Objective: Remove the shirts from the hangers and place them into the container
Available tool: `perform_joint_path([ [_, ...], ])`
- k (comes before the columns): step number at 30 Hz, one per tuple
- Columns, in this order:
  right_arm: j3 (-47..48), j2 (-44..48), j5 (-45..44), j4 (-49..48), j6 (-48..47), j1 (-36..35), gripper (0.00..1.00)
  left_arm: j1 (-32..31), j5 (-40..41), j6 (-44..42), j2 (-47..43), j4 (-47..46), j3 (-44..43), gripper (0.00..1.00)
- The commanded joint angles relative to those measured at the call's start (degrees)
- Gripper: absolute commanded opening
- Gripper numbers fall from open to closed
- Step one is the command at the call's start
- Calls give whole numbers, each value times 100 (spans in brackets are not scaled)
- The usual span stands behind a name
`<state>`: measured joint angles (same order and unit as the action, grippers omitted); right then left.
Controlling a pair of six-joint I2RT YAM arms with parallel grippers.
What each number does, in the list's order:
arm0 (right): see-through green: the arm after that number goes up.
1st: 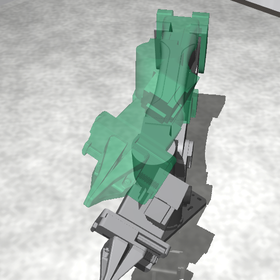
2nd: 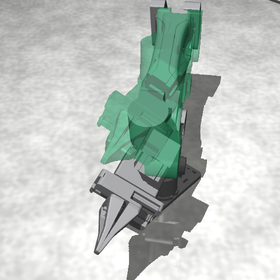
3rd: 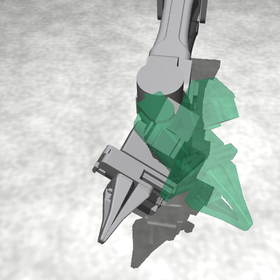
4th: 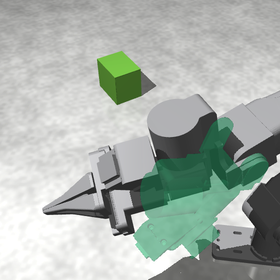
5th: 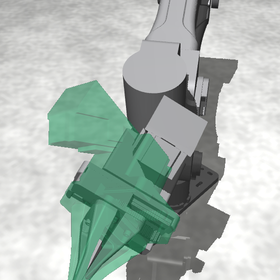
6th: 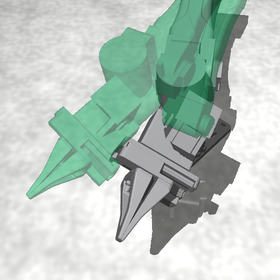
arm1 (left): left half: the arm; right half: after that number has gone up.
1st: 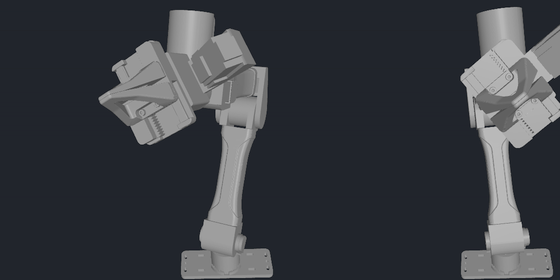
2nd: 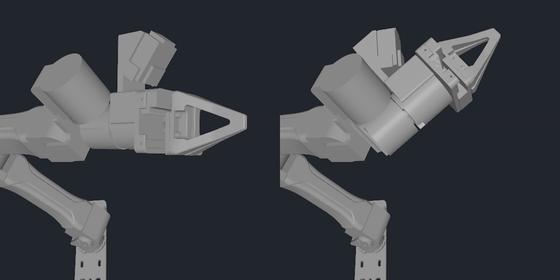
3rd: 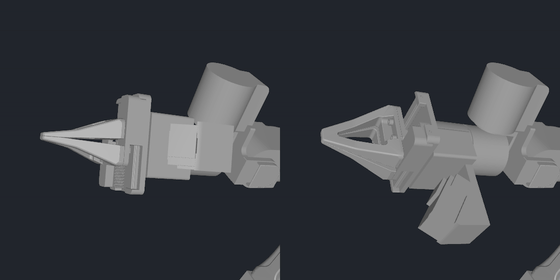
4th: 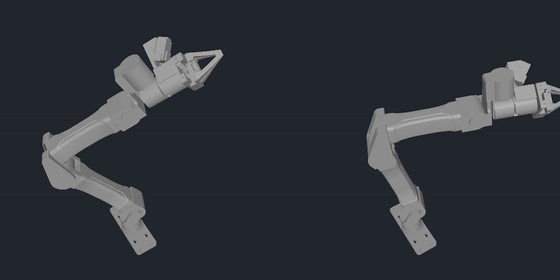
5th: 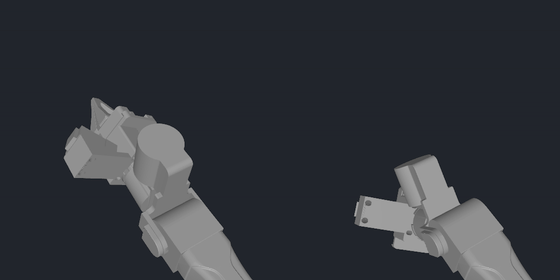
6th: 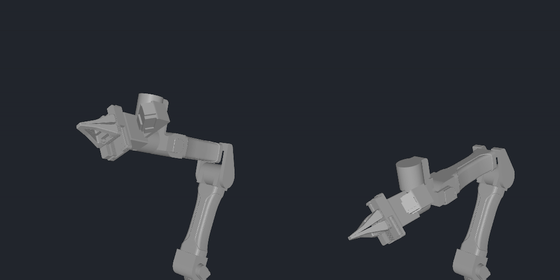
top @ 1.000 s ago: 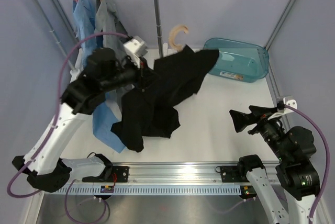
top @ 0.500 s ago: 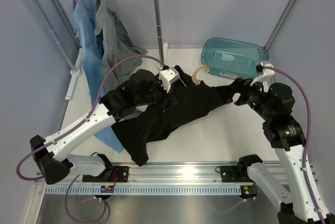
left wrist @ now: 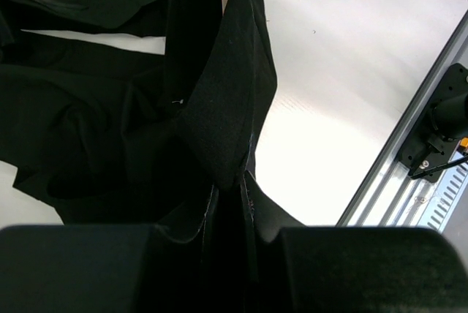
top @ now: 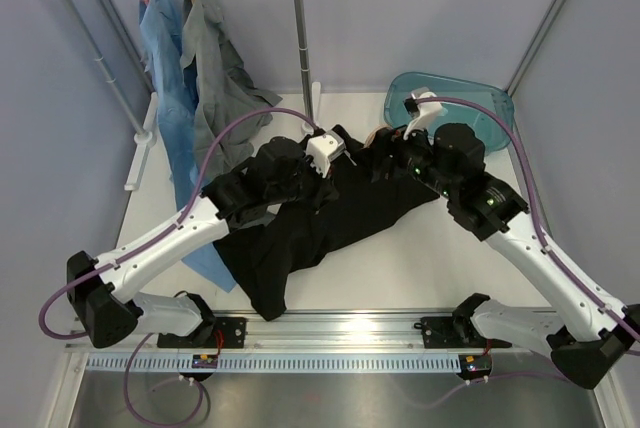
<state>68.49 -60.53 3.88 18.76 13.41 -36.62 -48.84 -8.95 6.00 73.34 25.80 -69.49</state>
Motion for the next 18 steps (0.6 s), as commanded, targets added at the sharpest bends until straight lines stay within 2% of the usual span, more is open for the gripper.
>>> perform_joint_path([
  [1, 358, -204, -668, -479, -111, -135, 81, -29, 69, 68, -224, -541, 59, 0],
  [9, 218, -275, -1144, -549, 91, -135, 72, -29, 218, 42, -355, -576, 120, 0],
  [18, 103, -389, -1004, -576, 460, -126, 68, -29, 201, 50, -364, -611, 138, 0],
])
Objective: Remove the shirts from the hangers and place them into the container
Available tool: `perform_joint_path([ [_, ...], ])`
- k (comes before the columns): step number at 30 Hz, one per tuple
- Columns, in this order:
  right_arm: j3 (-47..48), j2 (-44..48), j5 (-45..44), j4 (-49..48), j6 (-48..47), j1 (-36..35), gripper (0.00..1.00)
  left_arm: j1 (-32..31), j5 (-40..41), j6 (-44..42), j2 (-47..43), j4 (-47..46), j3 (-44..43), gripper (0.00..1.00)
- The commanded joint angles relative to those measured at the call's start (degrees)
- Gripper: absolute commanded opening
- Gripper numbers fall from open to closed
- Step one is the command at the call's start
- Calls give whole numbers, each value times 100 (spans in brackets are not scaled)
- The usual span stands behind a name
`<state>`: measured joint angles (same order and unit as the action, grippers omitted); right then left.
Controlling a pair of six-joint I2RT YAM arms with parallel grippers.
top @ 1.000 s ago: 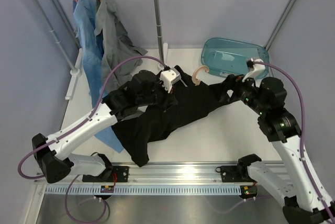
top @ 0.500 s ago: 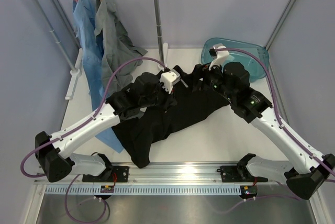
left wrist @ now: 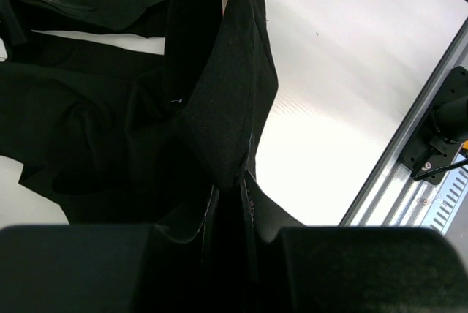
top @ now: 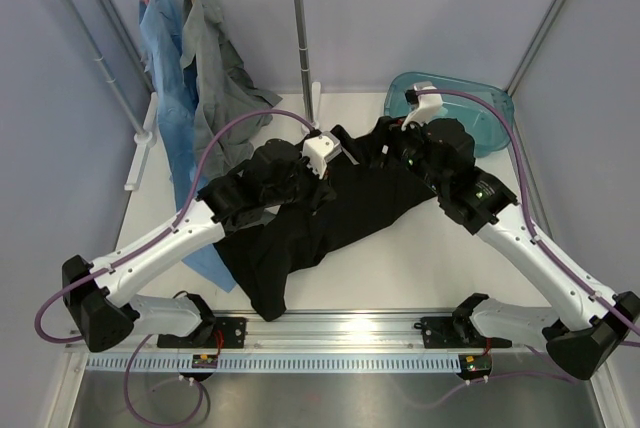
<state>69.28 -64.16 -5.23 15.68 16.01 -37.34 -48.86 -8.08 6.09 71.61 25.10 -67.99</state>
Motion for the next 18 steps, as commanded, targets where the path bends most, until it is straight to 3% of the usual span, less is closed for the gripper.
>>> perform_joint_path([
  [1, 7, -35, -48, -302, 236, -63, 68, -27, 122, 42, -200, -542, -13, 0],
  [11, -45, -290, 119, -540, 394, -63, 65, -27, 69, 33, -297, -594, 13, 0],
  [14, -2, -395, 110, -601, 377, -54, 60, -27, 52, 24, -332, -629, 40, 0],
  [18, 25, -431, 49, -689, 306, -63, 45, -27, 60, 7, -350, -647, 57, 0],
])
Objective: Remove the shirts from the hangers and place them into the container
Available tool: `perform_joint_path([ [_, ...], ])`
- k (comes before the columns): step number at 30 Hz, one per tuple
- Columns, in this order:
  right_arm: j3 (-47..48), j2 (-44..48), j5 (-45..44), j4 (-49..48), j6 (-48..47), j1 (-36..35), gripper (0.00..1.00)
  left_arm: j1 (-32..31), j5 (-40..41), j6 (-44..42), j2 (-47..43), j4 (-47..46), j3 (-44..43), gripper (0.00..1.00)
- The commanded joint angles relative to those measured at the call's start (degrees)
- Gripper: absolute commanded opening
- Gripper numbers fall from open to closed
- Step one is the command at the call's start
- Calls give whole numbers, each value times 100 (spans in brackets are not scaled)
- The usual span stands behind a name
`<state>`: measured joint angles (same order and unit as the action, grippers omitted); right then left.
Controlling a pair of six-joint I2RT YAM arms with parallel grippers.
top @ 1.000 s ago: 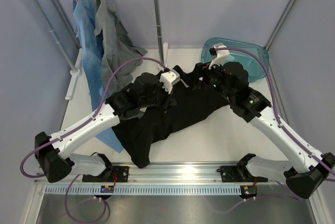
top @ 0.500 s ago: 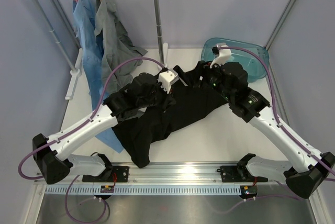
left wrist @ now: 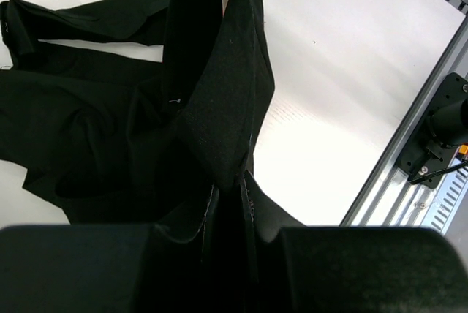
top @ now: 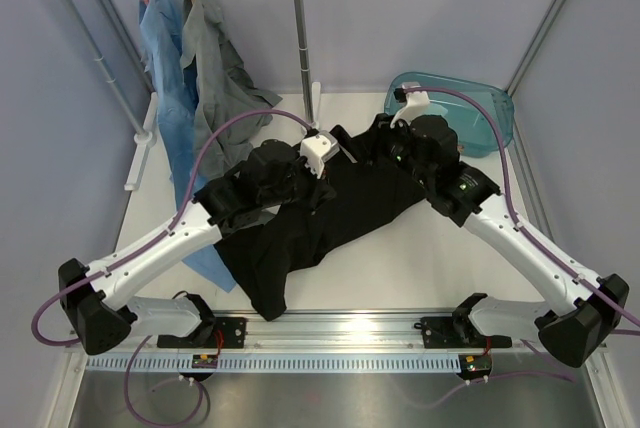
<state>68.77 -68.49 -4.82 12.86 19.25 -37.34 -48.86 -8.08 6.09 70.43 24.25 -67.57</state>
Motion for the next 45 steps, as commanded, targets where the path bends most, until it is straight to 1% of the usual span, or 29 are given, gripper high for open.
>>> perform_joint_path([
  [1, 84, 2, 7, -416, -69, -54, 33, -27, 78, -2, -223, -553, 16, 0],
  [3, 128, 46, -1, -416, -157, -54, 22, -27, 96, 15, -232, -553, 25, 0],
  [4, 145, 107, -19, -416, -288, -63, 12, -36, 122, 15, -249, -562, 16, 2],
  [6, 198, 151, -54, -399, -456, -63, 3, -27, 174, 15, -276, -562, 7, 12],
  [7, 215, 204, -54, -381, -622, -54, 0, -27, 244, 15, -293, -544, -10, 19],
  [8, 233, 239, -63, -381, -711, -63, 0, -27, 297, 7, -346, -544, -28, 33],
  [10, 268, 301, -63, -346, -878, -63, 0, -27, 412, 33, -416, -544, -124, 51],
  [11, 286, 310, -46, -346, -913, -63, 0, -27, 421, 50, -495, -544, -177, 68],
  [12, 294, 336, -45, -346, -949, -54, 0, -27, 438, 94, -530, -544, -291, 74],
  [13, 295, 362, -28, -363, -984, -63, 0, -27, 473, 121, -566, -544, -353, 77],
  [15, 286, 389, -1, -398, -1019, -63, 0, -27, 587, 208, -566, -544, -554, 81],
  [16, 277, 398, 7, -399, -1037, -63, 0, -27, 614, 235, -540, -544, -625, 81],
  [21, 268, 468, 25, -425, -1019, -63, 0, -27, 632, 603, -215, -544, -898, 81],
  [23, 251, 512, -19, -442, -1028, -63, 0, -36, 553, 727, -57, -544, -959, 79],
  [29, 224, 573, -45, -416, -1046, -63, 0, -115, 544, 956, 269, -535, -1048, 70],
  [34, 198, 609, -54, -416, -1028, -63, 0, -132, 641, 1035, 331, -535, -995, 63],
  [35, 198, 609, -54, -416, -1037, -63, 0, -132, 649, 1044, 331, -535, -995, 57],
  [38, 180, 626, -72, -425, -1028, -63, 0, -132, 641, 1079, 322, -544, -1004, 48],
  [39, 172, 626, -72, -442, -1028, -63, 0, -132, 641, 1079, 322, -544, -1012, 42],
  [41, 154, 626, -72, -443, -1011, -63, 0, -141, 641, 1096, 331, -553, -1039, 35],
  [42, 145, 626, -80, -443, -993, -63, 0, -141, 632, 1114, 339, -544, -1048, 28],
  [44, 119, 635, -124, -451, -993, -63, 0, -141, 588, 1149, 348, -544, -1039, 20],
  [45, 110, 644, -142, -443, -1002, -71, 0, -141, 536, 1175, 340, -553, -1030, 10],
])
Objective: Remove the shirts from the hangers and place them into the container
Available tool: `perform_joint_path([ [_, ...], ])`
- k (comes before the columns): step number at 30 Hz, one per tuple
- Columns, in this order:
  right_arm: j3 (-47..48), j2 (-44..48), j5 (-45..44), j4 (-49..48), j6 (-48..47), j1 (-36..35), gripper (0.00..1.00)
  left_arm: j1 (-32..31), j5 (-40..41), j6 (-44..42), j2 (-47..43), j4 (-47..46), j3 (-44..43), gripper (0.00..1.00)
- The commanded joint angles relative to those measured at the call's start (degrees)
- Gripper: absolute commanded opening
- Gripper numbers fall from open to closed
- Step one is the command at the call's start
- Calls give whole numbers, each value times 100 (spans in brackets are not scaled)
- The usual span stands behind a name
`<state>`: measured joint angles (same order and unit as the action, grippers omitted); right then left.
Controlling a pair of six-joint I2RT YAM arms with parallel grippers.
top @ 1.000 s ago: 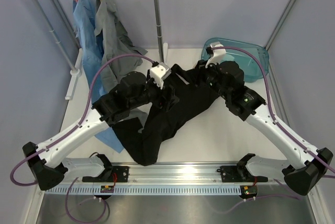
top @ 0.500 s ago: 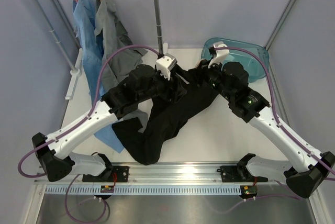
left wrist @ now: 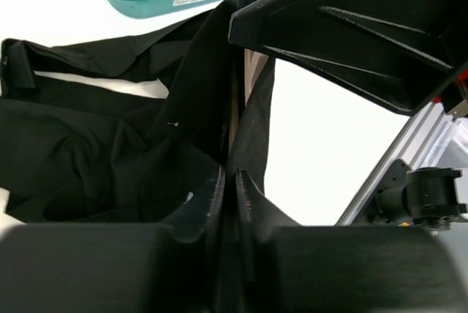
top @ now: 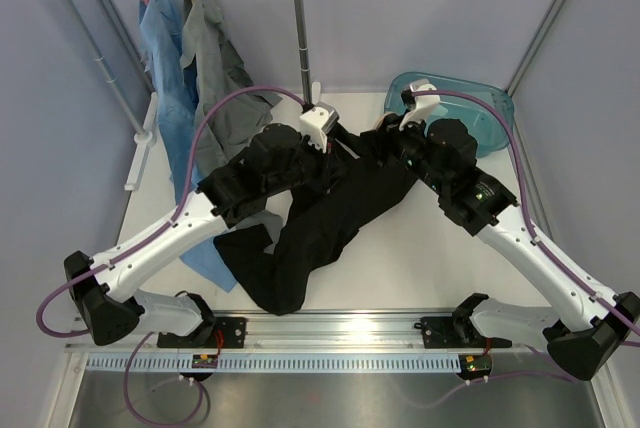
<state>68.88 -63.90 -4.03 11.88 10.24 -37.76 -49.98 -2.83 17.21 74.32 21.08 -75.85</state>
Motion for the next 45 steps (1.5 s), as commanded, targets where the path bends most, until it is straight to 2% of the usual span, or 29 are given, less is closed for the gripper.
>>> perform_joint_path([
  [1, 73, 211, -264, -353, -101, -12, 0, -30, -16, 80, -67, -236, -184, 5],
  [2, 47, 229, -317, -344, -110, -30, 0, -30, -24, 89, -93, -227, -167, 0],
  [4, 3, 246, -466, -327, -145, -21, 0, -30, 2, 81, -216, -227, -149, 0],
  [8, -50, 273, -1353, -213, -224, -21, 0, -30, 238, -121, -629, -96, -123, 0],
  [14, -68, 422, -2425, 16, -41, -21, 0, -30, 1126, -403, -1427, 405, 105, 0],
  [25, 301, 299, -3866, 569, 865, -21, 0, -30, 872, -104, -2483, 511, 1133, 0],
  [31, 240, 448, -3622, 412, 1111, -12, 0, -30, 934, 18, -2739, 520, 1503, 0],
  [40, 152, 729, -3315, 315, 1419, -21, 0, -144, 345, 370, -2704, 467, 1934, 1],
  [42, 56, 782, -3035, 157, 1419, -12, 0, -214, 336, 353, -2599, 467, 1908, 13],
  [43, 29, 791, -2938, 70, 1350, -21, 0, -223, 353, 344, -2590, 467, 1890, 22],
  [44, 11, 783, -2850, 60, 1323, -21, 0, -223, 458, 327, -2590, 476, 1864, 47],
  [45, -32, 782, -2631, 51, 1279, -21, 0, -223, 511, 292, -2616, 485, 1829, 63],
])
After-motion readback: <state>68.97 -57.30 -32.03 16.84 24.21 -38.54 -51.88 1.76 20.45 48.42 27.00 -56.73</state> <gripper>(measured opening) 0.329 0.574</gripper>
